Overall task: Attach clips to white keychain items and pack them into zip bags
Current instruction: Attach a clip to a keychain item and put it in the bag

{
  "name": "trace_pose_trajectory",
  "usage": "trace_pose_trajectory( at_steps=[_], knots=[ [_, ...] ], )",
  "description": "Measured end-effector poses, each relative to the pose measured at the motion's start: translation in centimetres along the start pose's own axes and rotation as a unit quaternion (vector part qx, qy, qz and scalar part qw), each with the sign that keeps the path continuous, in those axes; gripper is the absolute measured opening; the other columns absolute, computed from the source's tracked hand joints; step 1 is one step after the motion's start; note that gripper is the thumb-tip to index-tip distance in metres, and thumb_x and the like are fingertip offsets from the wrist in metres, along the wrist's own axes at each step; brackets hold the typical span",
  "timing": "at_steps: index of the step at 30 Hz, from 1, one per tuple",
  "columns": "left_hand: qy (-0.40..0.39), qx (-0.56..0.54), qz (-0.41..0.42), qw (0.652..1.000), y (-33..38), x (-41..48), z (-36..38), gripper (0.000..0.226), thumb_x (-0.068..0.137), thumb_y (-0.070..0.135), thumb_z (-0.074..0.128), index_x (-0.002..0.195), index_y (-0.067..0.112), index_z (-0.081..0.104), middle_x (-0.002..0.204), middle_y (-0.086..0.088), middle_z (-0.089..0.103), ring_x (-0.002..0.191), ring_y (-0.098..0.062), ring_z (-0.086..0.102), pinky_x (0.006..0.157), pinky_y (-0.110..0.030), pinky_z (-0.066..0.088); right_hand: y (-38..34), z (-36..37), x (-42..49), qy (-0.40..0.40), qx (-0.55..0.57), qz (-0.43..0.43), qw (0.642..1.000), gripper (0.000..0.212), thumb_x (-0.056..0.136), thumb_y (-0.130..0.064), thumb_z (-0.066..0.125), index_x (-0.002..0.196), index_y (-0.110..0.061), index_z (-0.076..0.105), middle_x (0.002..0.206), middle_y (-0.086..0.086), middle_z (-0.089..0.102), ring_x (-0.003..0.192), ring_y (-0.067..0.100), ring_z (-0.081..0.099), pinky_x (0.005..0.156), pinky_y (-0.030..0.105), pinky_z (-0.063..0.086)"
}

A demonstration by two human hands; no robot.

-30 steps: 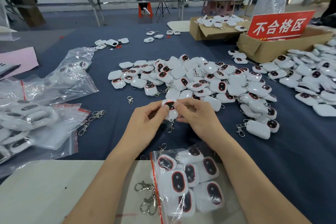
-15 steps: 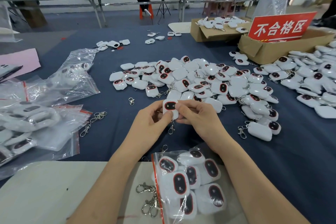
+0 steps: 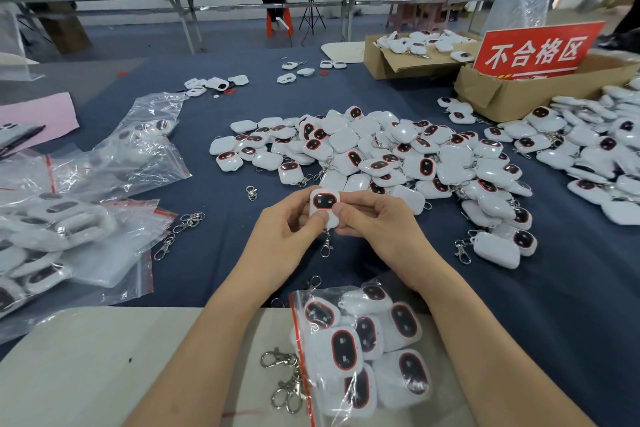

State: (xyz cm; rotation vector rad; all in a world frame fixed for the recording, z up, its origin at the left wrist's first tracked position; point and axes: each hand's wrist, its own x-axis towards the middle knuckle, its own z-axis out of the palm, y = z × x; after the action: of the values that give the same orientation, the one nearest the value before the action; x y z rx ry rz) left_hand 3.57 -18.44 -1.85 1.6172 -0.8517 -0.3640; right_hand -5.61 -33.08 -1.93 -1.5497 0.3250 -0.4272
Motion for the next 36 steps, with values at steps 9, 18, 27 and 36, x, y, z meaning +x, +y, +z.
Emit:
trace_pose_trajectory(
  at_steps=[9, 18, 27, 36],
  knots=[
    [0.034, -0.025, -0.043, 0.998, -0.30, 0.13, 0.06, 0.034, 0.097, 0.022, 0.067, 0.129, 0.030, 0.060, 0.096, 0.009, 0.077, 0.082, -0.005, 0.069, 0.080, -0.017, 0.054, 0.12, 0.13, 0.09, 0.008, 0.033, -0.008, 0.999, 0.015, 0.094, -0.009, 0.067, 0.102, -0.020, 0.073, 0.084, -0.001, 0.077, 0.077, 0.007, 0.070, 0.075, 0.022, 0.059],
    [0.113, -0.084, -0.073, 0.987, -0.02, 0.40, 0.07, 0.030, 0.107, 0.029, 0.048, 0.095, 0.017, 0.074, 0.061, 0.001, 0.057, 0.054, -0.009, 0.049, 0.051, -0.020, 0.043, -0.15, 0.26, -0.02, -0.041, -0.041, -0.052, 0.997, 0.030, 0.088, -0.024, 0.075, 0.113, -0.039, 0.066, 0.099, -0.020, 0.073, 0.087, 0.005, 0.072, 0.074, 0.021, 0.059],
    [0.090, -0.100, -0.070, 0.988, 0.28, 0.16, 0.31, 0.038, 0.106, 0.040, 0.046, 0.096, 0.019, 0.076, 0.064, 0.002, 0.062, 0.055, -0.008, 0.053, 0.052, -0.018, 0.046, -0.15, 0.39, -0.17, -0.042, -0.007, -0.081, 0.996, 0.026, 0.091, -0.020, 0.071, 0.093, -0.045, 0.073, 0.089, -0.015, 0.073, 0.077, 0.005, 0.068, 0.071, 0.023, 0.059],
    [0.044, -0.084, -0.004, 0.995, -0.02, -0.07, 0.71, 0.014, 0.102, 0.015, 0.058, 0.107, 0.022, 0.068, 0.079, -0.015, 0.073, 0.066, -0.015, 0.066, 0.062, -0.025, 0.054, 0.01, 0.43, -0.36, 0.017, 0.070, -0.101, 0.992, 0.003, 0.081, -0.029, 0.070, 0.084, -0.030, 0.072, 0.083, -0.001, 0.076, 0.080, 0.013, 0.073, 0.072, 0.020, 0.057]
  ],
)
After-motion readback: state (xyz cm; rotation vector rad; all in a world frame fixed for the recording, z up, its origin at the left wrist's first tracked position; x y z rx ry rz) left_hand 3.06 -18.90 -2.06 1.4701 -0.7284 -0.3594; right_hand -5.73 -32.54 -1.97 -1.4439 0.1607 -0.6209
